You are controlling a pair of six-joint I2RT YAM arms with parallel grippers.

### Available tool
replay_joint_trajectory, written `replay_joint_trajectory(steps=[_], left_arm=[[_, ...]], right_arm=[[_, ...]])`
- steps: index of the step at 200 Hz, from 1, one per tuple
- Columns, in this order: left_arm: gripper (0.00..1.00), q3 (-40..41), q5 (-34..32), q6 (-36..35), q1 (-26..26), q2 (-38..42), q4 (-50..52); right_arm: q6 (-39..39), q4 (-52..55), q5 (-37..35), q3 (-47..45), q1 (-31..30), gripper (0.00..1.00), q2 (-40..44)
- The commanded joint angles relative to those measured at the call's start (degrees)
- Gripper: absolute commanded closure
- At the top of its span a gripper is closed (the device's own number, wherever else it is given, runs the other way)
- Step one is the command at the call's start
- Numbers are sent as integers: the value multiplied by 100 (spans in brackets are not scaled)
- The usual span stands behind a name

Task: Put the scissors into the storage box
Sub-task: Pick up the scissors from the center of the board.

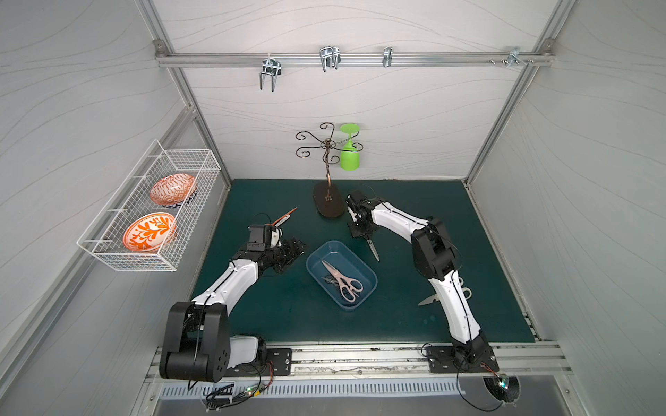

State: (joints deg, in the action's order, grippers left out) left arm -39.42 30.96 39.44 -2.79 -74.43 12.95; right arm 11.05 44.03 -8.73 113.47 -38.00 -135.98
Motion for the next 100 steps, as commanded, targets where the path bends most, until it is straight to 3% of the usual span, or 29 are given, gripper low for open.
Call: replay_joint_trajectory(steps=[1,18,43,68,100], left_arm=[[13,-228,77,-15,-12,-46,-188],[13,-226,75,-15,-11,-47,-180],[13,-227,60,-24,-15,-45,-178],[13,-227,62,-24,-12,-64,-177],[13,-233,45,-28,-19,-68,-157]], right_arm=[[-99,289,-164,28,-46,80,-258],[-107,263,-161,17,-57,89,-271],[-116,246,-142,34,-67,91,-268],[-159,229,-158,35,-76,100,-237],[-519,194,-453,-16,-61,100,-35]])
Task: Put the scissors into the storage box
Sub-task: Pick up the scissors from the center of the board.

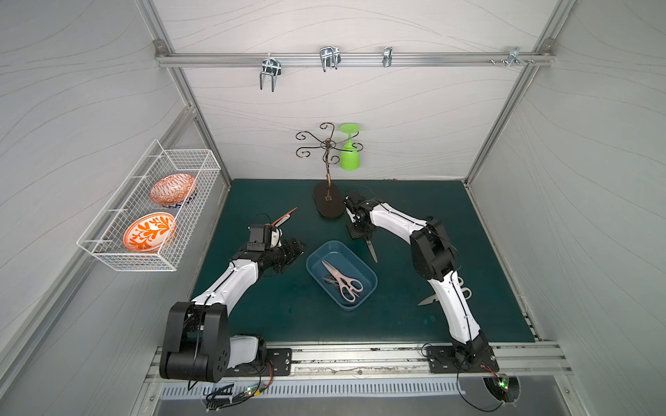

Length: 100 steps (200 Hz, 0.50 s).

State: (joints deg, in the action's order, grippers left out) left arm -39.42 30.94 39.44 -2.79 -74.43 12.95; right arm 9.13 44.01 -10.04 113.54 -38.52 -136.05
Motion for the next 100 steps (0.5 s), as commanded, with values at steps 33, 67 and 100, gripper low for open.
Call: replay_joint_trajectory(steps=[33,67,100], left_arm=[[13,-234,39,-40,-12,-58,-146],[13,-234,-24,-59,-12,-19,-105],[13,-246,-101,-94,-11,21,-45]], right_arm=[[-671,341,-637,-116,146,100,415],[-807,506,-705,-502,218,100,1214],[-523,725,-314,-946,91,100,2123]])
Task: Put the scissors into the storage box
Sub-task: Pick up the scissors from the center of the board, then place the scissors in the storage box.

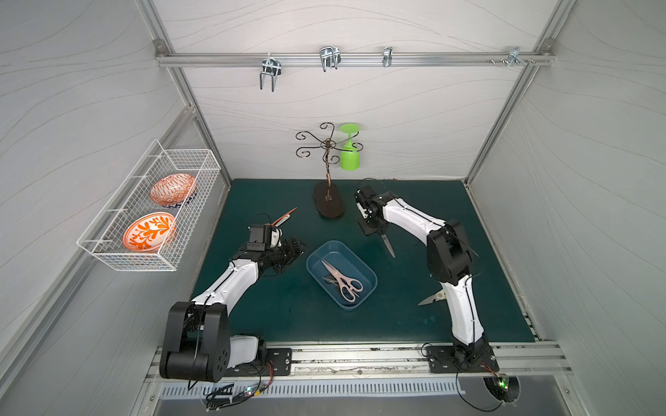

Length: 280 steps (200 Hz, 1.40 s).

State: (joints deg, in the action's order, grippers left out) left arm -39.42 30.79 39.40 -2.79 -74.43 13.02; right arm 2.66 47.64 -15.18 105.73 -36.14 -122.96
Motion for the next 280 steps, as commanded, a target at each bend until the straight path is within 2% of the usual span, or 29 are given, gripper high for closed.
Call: replay_joint_trajectory(steps=[1,42,57,81,103,147,229,242,258,280], left_arm=[[13,-253,-88,-94,-11,23,-48],[13,-264,-355,-102,5,52,132],[13,-301,-588,-142,42,60,367],[13,-276,-609,-143,201,143,439],[13,-260,-627,-130,358,237,447],[13,-198,-534,-46,567,311,405],[13,-193,-510,-46,592,356,343],[13,-181,-501,-45,590,353,334],[13,-180,-491,-46,593,351,325],[13,-180,-477,-46,591,346,308]], right_arm=[[136,365,213,-171,-156,100,837],[658,411,407,-689,-986,100,1596],[851,403,358,-784,-1392,100,1673],[1028,251,323,-905,-1951,100,1680],[1127,8,611,-1003,-2264,100,1557],[1207,-290,837,-954,-2546,100,1014],[1130,-320,821,-579,-2578,100,100],[1138,-309,833,-529,-2566,86,63],[1158,-281,898,-443,-2571,74,78],[1205,-286,969,-329,-2567,69,216]])
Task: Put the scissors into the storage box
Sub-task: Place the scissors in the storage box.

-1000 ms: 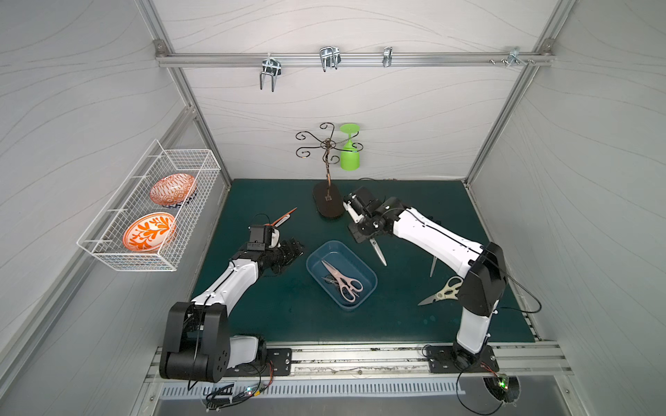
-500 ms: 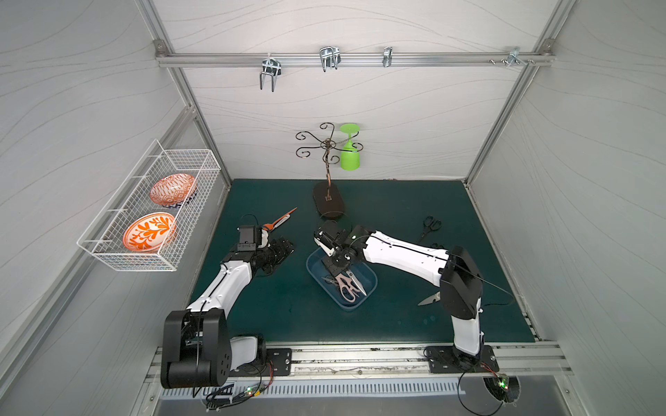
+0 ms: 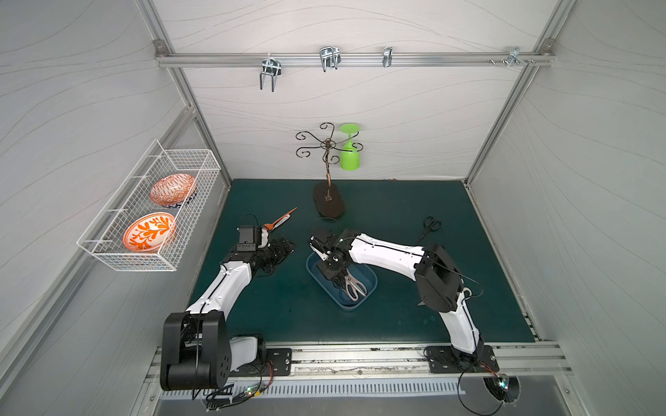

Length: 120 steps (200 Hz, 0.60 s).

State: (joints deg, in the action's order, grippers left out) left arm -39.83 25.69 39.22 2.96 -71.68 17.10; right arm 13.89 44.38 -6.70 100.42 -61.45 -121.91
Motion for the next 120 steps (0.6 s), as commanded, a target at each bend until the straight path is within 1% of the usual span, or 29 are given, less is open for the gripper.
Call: replay_joint_trajectory(steps=[1,26,57,63,87,120], left_arm=[[13,-139,37,-29,18,69,-106],[13,-134,53,-29,20,76,-119],[13,-121,171,-3,12,79,-206],[13,-114,211,6,9,78,-236],[13,-121,176,7,-15,119,-225],[13,-165,103,-77,-133,137,-179]], right_arm=[[85,42,119,208,-35,69,121],[113,53,108,287,0,68,438],[249,-35,131,56,328,68,1043],[284,-47,144,-38,437,65,1171],[326,-88,137,-414,945,65,1698],[380,-96,216,-936,1909,65,2226]])
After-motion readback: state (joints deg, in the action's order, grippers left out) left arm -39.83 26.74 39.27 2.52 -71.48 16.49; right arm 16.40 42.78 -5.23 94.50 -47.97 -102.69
